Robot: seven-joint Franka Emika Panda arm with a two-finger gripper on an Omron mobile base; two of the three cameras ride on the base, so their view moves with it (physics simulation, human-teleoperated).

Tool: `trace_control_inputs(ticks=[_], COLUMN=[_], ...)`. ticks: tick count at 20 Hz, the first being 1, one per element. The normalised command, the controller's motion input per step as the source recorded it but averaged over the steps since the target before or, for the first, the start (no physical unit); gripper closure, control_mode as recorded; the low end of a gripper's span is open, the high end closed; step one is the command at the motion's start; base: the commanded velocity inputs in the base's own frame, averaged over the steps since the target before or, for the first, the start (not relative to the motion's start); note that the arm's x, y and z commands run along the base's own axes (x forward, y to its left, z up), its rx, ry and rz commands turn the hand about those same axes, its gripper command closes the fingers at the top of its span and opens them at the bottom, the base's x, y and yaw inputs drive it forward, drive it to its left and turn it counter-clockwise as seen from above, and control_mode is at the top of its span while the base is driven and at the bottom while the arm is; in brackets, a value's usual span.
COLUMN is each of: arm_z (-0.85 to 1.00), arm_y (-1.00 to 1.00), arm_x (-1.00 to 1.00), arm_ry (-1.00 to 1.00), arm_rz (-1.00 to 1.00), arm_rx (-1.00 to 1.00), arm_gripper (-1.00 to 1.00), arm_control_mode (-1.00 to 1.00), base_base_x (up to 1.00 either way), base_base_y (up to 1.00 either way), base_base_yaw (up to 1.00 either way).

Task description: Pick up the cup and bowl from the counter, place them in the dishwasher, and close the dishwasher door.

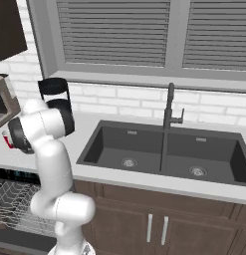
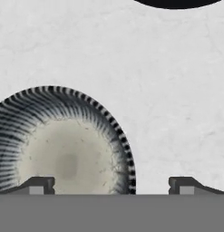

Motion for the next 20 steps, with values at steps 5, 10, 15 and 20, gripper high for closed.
trace_control_inputs(ticks=[5,10,15,20], arm_z=[-0.25,-0.18,-0.07,-0.01], arm_y=[0.23,0.12,-0.11,-0.47], arm_x=[0.15,0.02,-0.07,-0.37], arm_ry=[0.00,0.00,0.00,0.00], arm_rz=[0.00,0.00,-0.07,-0.13], arm_rx=[0.00,0.00,0.00,0.04], arm_gripper=[-1.00,1.00,1.00,1.00], arm_control_mode=[-1.00,-1.00,-1.00,-1.00], base_base_x=[0.00,0.00,0.00,0.00], base_base_y=[0.00,0.00,0.00,0.00], base_base_yaw=[0.00,0.00,0.00,0.00])
